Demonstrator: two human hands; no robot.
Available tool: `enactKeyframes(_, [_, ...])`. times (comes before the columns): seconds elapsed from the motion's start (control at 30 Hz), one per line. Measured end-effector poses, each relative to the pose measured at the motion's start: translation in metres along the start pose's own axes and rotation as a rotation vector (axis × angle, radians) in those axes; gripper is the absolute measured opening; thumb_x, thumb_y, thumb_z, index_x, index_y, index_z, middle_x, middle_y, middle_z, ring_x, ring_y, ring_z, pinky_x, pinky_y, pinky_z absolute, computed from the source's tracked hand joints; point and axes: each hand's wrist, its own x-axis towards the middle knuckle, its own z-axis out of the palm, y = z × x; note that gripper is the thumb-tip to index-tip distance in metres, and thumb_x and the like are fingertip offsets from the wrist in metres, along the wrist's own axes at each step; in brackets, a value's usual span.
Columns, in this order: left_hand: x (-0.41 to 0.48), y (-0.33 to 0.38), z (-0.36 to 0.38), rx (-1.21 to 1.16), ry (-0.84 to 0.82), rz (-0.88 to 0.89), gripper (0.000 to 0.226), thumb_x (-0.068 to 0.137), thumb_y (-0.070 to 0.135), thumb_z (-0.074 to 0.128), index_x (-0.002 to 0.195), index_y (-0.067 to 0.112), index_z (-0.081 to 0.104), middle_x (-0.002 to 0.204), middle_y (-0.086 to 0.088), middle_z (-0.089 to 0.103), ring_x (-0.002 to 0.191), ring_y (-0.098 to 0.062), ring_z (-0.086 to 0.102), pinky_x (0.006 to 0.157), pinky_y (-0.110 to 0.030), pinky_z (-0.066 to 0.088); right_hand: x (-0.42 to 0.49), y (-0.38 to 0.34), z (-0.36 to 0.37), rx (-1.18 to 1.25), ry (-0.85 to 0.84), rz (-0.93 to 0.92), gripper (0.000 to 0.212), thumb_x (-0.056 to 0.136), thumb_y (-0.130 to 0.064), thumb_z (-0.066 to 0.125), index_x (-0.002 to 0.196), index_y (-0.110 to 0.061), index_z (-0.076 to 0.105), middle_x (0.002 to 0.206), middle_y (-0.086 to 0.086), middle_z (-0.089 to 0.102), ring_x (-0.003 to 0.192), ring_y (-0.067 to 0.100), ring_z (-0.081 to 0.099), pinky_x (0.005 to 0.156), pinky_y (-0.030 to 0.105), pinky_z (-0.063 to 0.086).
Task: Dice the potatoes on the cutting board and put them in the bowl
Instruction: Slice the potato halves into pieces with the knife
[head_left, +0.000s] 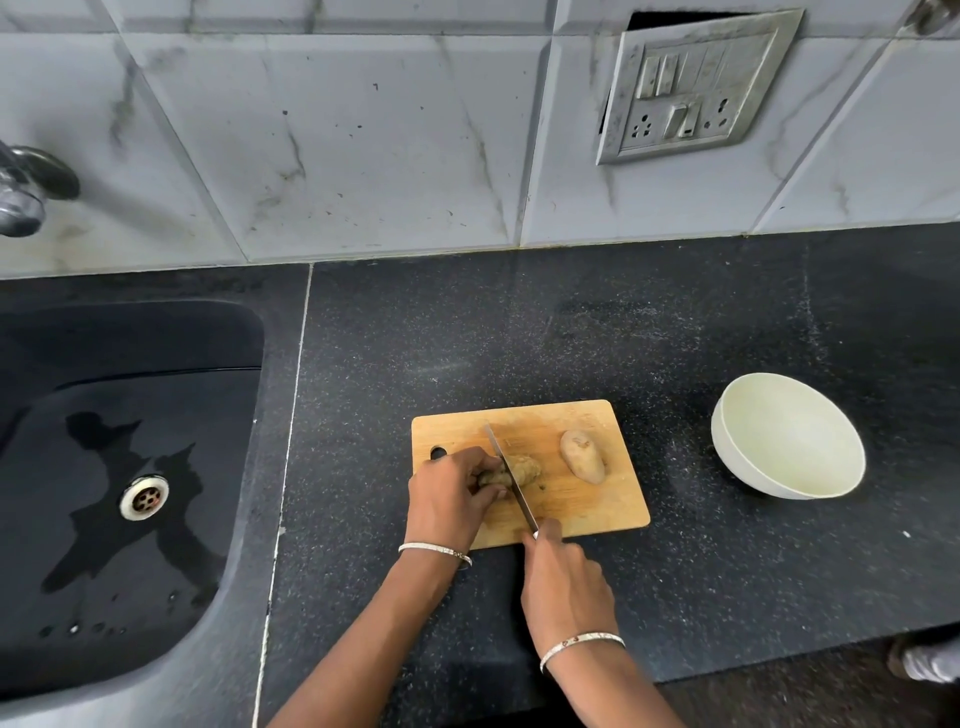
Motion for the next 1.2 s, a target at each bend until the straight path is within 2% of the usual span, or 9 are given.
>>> enactKeyframes(0.17, [-0.001,-0.003,0.005,-0.007,0.003,0.007,0.025,0.07,0.022,0.083,0.091,0.029,0.071,0.085,0.014,0.072,0.082,-0.008,0.066,0.076,-0.034,0.054,0.009,-0.004,0.004,0.0,-0.002,-0.012,0.034,0.105,-0.04,0.022,0.115,-0.015,0.044,0.108,0.007,0.068,0.101,0.031,0.066,0.07,0.037,0.048])
enactKeyframes(0.47, [-0.001,-0.003,0.005,0.006,-0.011,0.004,0.025,0.073,0.026,0.081,0.095,0.03,0.07,0.086,0.014,0.072,0.082,-0.005,0.066,0.078,-0.032,0.054,0.004,0.001,0.005,0.02,0.008,-0.011,0.035,0.104,-0.041,0.023,0.119,-0.018,0.044,0.11,0.006,0.067,0.104,0.03,0.065,0.068,0.035,0.045])
enactKeyframes(0.6, [-0.001,-0.003,0.004,0.006,-0.011,0.018,0.026,0.071,0.025,0.083,0.091,0.03,0.068,0.084,0.016,0.071,0.081,-0.006,0.065,0.077,-0.033,0.054,0.003,0.001,0.005,0.008,0.014,-0.009,0.036,0.104,-0.041,0.022,0.121,-0.018,0.044,0.11,0.005,0.067,0.104,0.03,0.064,0.072,0.036,0.048])
enactKeyframes(0.87, [-0.001,-0.002,0.002,-0.006,-0.016,0.011,0.026,0.07,0.025,0.083,0.09,0.03,0.068,0.084,0.016,0.07,0.081,-0.006,0.065,0.076,-0.033,0.055,0.0,0.004,0.007,0.017,0.005,-0.003,0.038,0.104,-0.043,0.022,0.124,-0.019,0.043,0.11,0.005,0.067,0.104,0.029,0.064,0.065,0.034,0.042])
enactKeyframes(0.97, [0.0,-0.004,0.003,-0.007,-0.014,0.014,0.028,0.069,0.025,0.084,0.091,0.031,0.067,0.084,0.016,0.07,0.081,-0.006,0.065,0.076,-0.032,0.055,-0.002,0.005,0.006,0.016,-0.004,0.008,0.039,0.104,-0.044,0.023,0.125,-0.019,0.043,0.111,0.005,0.067,0.106,0.029,0.064,0.068,0.035,0.045])
enactKeyframes(1.2, [-0.002,0.001,0.002,0.011,-0.042,0.053,0.042,0.073,0.029,0.081,0.109,0.03,0.059,0.102,0.013,0.069,0.094,-0.006,0.064,0.083,-0.028,0.051,-0.002,0.005,0.006,0.021,0.001,0.015,0.037,0.104,-0.042,0.023,0.123,-0.018,0.043,0.111,0.006,0.067,0.105,0.03,0.064,0.071,0.036,0.048])
